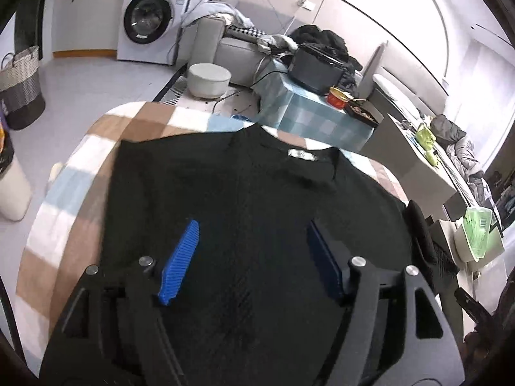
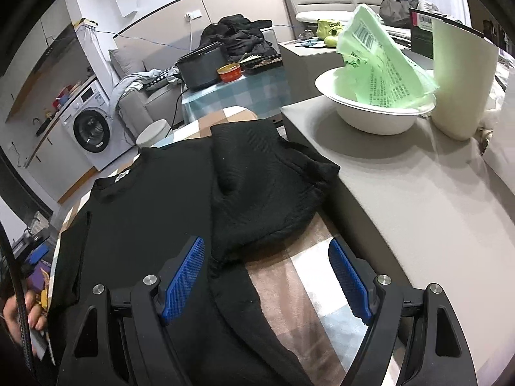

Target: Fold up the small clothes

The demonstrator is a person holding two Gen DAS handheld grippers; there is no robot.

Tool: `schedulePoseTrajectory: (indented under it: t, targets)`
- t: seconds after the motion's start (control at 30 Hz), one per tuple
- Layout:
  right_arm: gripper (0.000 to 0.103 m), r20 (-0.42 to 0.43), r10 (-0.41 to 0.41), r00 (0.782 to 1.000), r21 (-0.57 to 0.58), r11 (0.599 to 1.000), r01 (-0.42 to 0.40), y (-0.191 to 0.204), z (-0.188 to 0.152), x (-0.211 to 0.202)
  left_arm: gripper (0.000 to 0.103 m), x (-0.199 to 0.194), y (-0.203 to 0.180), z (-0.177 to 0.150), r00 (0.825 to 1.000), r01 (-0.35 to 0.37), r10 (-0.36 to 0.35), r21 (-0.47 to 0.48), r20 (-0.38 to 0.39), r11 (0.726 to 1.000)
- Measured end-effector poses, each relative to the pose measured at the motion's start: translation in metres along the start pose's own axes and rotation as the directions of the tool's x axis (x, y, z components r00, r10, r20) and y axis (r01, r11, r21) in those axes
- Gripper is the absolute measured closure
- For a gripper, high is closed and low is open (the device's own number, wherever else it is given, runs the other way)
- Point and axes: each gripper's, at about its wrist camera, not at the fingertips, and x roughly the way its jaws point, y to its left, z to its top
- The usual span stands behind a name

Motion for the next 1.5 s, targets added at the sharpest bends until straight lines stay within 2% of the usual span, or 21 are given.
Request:
schedulePoseTrajectory:
  t: [0.17, 0.3, 0.5, 0.6, 0.67, 0.77, 0.83, 0.87, 0.9, 0.93, 1.0, 1.1, 1.23, 1.3, 1.33, 1.4, 1.47, 1.5]
  targets:
    - [0.022, -0.021, 0.004, 1.000, 0.067, 0.998, -0.003, -0.006, 0.001, 0.009, 0.036, -0.030, 0.008, -0.026, 1.000, -0.020, 0.021, -0.007, 0.003, 1.000]
    - [0.022, -0.016, 0.011, 1.000, 0.161, 0.987, -0.008, -0.011, 0.000, 0.013, 0.031, -0.049, 0.003, -0.045, 1.000, -0.027, 0.027, 0.021, 0.006, 0.999]
    - [0.022, -0.030, -0.017, 0.999, 0.333, 0.943, 0.026, -0.019, 0.005, 0.038, 0.031, -0.068, -0.012, -0.074, 1.000, -0.009, 0.009, 0.084, -0.003, 0.996]
    - [0.022, -0.066, 0.000, 0.998, 0.379, 0.925, 0.025, -0.020, 0.005, 0.054, 0.031, -0.074, -0.018, -0.087, 1.000, 0.004, -0.003, 0.106, -0.015, 0.994]
    - [0.022, -0.036, -0.032, 0.999, 0.366, 0.930, 0.043, -0.016, 0.008, 0.055, 0.031, -0.077, -0.021, -0.094, 1.000, 0.012, -0.009, 0.116, -0.022, 0.993]
    - [0.035, -0.040, -0.046, 0.998, 0.355, 0.933, 0.058, -0.010, 0.012, 0.061, 0.031, -0.079, -0.024, -0.102, 0.999, 0.020, -0.016, 0.125, -0.029, 0.992]
    - [0.063, -0.043, -0.059, 0.997, 0.321, 0.944, 0.070, -0.005, 0.014, 0.066, 0.031, -0.080, -0.025, -0.107, 0.999, 0.021, -0.017, 0.128, -0.031, 0.992]
    - [0.070, -0.045, -0.072, 0.996, 0.309, 0.947, 0.082, -0.003, 0.016, 0.067, 0.031, -0.080, -0.025, -0.107, 0.999, 0.022, -0.018, 0.128, -0.033, 0.992]
    - [0.082, -0.042, -0.086, 0.995, 0.300, 0.949, 0.095, -0.002, 0.017, 0.068, 0.031, -0.080, -0.025, -0.108, 0.999, 0.027, -0.023, 0.125, -0.034, 0.992]
    - [0.090, -0.027, -0.100, 0.995, 0.295, 0.950, 0.104, -0.001, 0.019, 0.067, 0.031, -0.081, -0.025, -0.109, 0.999, 0.028, -0.024, 0.124, -0.034, 0.992]
    - [0.097, -0.009, -0.105, 0.994, 0.282, 0.954, 0.103, -0.001, 0.020, 0.064, 0.031, -0.083, -0.023, -0.110, 0.999, 0.026, -0.023, 0.117, -0.033, 0.993]
    - [0.098, 0.047, -0.113, 0.992, 0.202, 0.974, 0.102, 0.006, 0.025, 0.051, 0.031, -0.085, -0.020, -0.110, 0.999, 0.027, -0.024, 0.105, -0.031, 0.994]
    - [0.098, 0.157, -0.091, 0.983, 0.031, 0.996, 0.087, 0.032, 0.036, 0.027, 0.031, -0.085, -0.017, -0.111, 0.999, 0.031, -0.029, 0.096, -0.031, 0.995]
    - [0.098, 0.187, 0.004, 0.982, -0.041, 0.999, 0.003, 0.046, 0.040, 0.018, 0.031, -0.085, -0.016, -0.112, 0.999, 0.032, -0.029, 0.093, -0.033, 0.995]
    - [0.098, 0.177, 0.096, 0.980, -0.128, 0.989, -0.073, 0.061, 0.042, 0.015, 0.031, -0.085, -0.016, -0.112, 0.999, 0.032, -0.029, 0.093, -0.033, 0.995]
    - [0.098, 0.158, 0.190, 0.969, -0.276, 0.951, -0.141, 0.088, 0.039, 0.009, 0.031, -0.085, -0.015, -0.113, 0.999, 0.029, -0.026, 0.091, -0.037, 0.995]
    - [0.098, 0.068, 0.267, 0.961, -0.476, 0.855, -0.204, 0.121, 0.025, 0.006, 0.031, -0.086, -0.016, -0.114, 0.999, 0.031, -0.027, 0.090, -0.041, 0.995]
    - [0.096, -0.018, 0.297, 0.955, -0.538, 0.802, -0.259, 0.133, 0.016, 0.010, 0.031, -0.086, -0.015, -0.114, 0.999, 0.031, -0.027, 0.090, -0.042, 0.995]
